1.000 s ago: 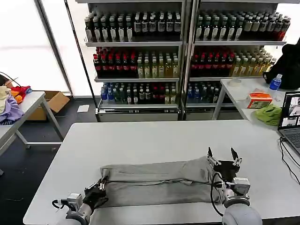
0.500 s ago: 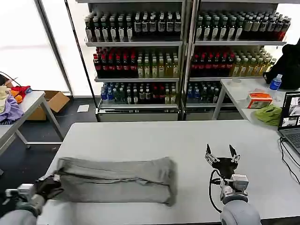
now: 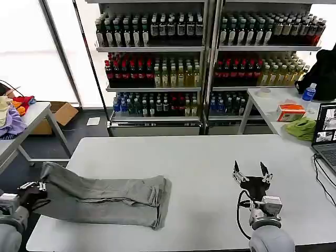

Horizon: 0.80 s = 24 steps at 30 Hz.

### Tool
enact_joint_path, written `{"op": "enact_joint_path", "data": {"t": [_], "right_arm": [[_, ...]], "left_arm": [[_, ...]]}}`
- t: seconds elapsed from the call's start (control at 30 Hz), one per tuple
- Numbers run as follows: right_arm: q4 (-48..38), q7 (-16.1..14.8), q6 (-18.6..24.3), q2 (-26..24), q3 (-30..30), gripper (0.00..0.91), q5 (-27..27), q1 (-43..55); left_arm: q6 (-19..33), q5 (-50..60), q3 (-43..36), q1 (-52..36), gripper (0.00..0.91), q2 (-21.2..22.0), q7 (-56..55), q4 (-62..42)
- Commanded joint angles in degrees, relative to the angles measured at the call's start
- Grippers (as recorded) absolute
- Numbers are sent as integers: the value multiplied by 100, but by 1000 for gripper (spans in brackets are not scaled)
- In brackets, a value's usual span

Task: Fold and organize the clothes.

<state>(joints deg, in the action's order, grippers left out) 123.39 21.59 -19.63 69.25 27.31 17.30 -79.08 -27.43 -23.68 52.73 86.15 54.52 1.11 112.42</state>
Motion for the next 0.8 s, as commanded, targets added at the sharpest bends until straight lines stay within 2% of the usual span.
{"op": "enact_joint_path", "data": {"t": [0.03, 0.37, 0.8], "right_arm": [[91, 8, -4, 55, 151, 907, -72, -261], [283, 27, -54, 220, 288, 907, -226, -493], [223, 43, -26, 329, 319, 907, -312, -608]], "left_arm": [[-148, 659, -1842, -45, 0, 733, -179, 815], [-413, 601, -2858, -472, 0, 1134, -378, 719], [-563, 359, -3321, -776, 0, 1395, -600, 823]]}}
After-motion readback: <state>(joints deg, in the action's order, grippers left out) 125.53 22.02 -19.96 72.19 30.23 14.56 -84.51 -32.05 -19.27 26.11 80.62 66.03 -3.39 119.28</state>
